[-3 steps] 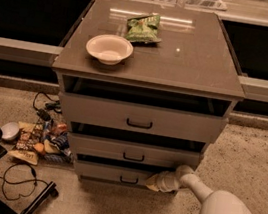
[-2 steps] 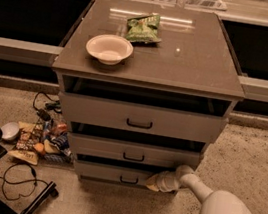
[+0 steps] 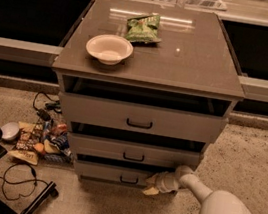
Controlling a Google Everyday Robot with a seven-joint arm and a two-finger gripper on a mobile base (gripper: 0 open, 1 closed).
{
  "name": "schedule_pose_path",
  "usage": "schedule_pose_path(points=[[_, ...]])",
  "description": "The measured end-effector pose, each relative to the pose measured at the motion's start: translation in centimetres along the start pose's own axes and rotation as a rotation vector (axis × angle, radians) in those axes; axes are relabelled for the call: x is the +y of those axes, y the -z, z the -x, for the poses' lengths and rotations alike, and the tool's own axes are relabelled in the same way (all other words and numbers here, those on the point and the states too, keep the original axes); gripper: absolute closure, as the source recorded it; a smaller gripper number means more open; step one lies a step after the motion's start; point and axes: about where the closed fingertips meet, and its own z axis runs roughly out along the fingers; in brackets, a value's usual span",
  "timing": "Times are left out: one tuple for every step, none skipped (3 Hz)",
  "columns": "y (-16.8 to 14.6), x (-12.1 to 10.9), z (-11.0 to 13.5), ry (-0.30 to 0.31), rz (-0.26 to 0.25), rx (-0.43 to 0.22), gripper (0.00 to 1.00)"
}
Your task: Close bottom drawer
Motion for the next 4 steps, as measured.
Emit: schedule_pose_path(points=[[0.2,0.3,-0.2,0.000,0.000,0.000,0.62],[0.2,0.3,-0.2,0.000,0.000,0.000,0.85],[1.2,1.9,-1.1,0.006,0.011,0.050,1.00],[8.5,0.2,-3.6,0.018,-0.073,0.204,1.00]])
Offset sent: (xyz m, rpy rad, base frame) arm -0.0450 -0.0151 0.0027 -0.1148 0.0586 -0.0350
